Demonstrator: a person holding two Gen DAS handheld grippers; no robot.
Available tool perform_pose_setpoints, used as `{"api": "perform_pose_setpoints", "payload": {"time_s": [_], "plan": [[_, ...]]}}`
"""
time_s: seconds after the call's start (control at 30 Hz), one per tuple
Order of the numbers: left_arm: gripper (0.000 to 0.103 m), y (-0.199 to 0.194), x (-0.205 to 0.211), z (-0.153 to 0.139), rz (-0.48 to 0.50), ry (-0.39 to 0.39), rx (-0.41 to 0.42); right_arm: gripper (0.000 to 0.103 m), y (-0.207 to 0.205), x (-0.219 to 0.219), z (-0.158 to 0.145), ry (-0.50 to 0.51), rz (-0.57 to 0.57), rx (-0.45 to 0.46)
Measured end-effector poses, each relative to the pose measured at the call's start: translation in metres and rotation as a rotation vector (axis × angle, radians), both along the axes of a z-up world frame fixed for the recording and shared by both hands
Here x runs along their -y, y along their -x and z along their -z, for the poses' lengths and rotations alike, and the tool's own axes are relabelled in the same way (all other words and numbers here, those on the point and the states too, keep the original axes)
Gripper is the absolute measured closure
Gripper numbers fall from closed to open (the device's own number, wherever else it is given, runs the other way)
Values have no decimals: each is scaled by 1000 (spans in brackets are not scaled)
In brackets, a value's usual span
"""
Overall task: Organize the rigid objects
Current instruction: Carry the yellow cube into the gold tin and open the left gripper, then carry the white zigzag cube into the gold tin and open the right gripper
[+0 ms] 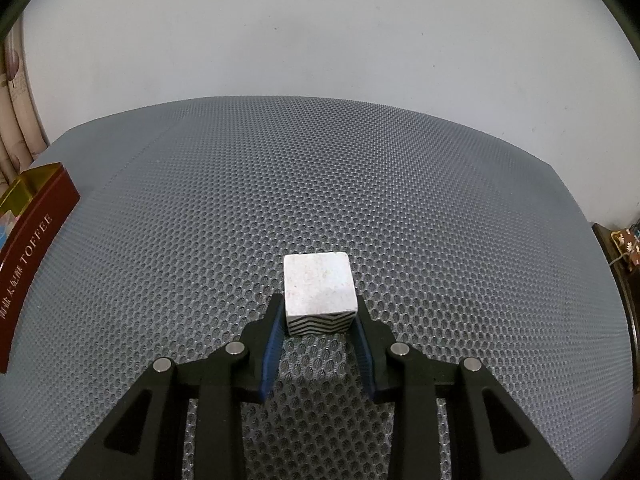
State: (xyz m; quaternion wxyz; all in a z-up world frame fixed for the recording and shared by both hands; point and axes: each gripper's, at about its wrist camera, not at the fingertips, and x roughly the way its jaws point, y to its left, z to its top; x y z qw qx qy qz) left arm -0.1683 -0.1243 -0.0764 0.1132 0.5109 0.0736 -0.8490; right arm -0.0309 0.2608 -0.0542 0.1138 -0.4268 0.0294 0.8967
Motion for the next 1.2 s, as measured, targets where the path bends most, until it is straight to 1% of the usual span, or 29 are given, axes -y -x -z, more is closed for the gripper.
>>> {"api": "perform_pose_setpoints", "payload": {"time_s": [0.1, 0.17, 0.2, 0.33, 0.37, 0.4, 0.47, 0.53, 0.6, 0.67, 0.7, 0.77, 0.83, 0.93, 1.0, 1.07, 1.13, 1.2], "plan": [[73, -2, 0, 0, 4, -2, -4, 70, -2, -1, 0, -5, 0, 1], [71, -5, 0, -2, 3, -2, -9, 70, 5, 10, 0, -6, 0, 2], [71, -7, 0, -2, 0, 2, -10, 70, 2, 17, -3, -6, -1, 1], [70, -12, -1, -7, -6, 23, -27, 70, 9, 25, -3, -9, -1, 2], [70, -13, -1, -8, -7, 25, -34, 70, 0, 22, -4, -6, -1, 2], [70, -15, -1, -11, -12, 33, -44, 70, 0, 21, -3, -5, -1, 2], [69, -21, -3, -16, -25, 56, -63, 70, 9, 19, 0, -11, -1, 3], [63, -31, -5, -22, -45, 90, -88, 70, 17, 17, 7, -15, -1, 4], [61, -41, -6, -28, -52, 119, -119, 70, 21, 20, 8, -20, -1, 5], [59, -52, -7, -33, -61, 157, -146, 70, 20, 21, 8, -26, -1, 6], [57, -58, -7, -34, -70, 173, -155, 70, 9, 23, 2, -31, -1, 6], [55, -65, -6, -33, -88, 196, -158, 71, 6, 24, 1, -37, 3, 7], [55, -73, -3, -29, -100, 174, -170, 71, 6, 22, 0, -41, 10, 8], [55, -78, 1, -19, -96, 150, -140, 72, 9, 19, 2, -43, 24, 9], [55, -81, 4, -18, -106, 161, -135, 72, 7, 18, 1, -43, 39, 14], [55, -86, 7, -22, -115, 175, -150, 72, 4, 19, -2, -42, 49, 16], [50, -90, 11, -25, -118, 154, -161, 72, 1, 22, -6, -29, 44, 16], [47, -94, 16, -26, -131, 142, -172, 72, 0, 29, -12, -44, 26, 15]]}}
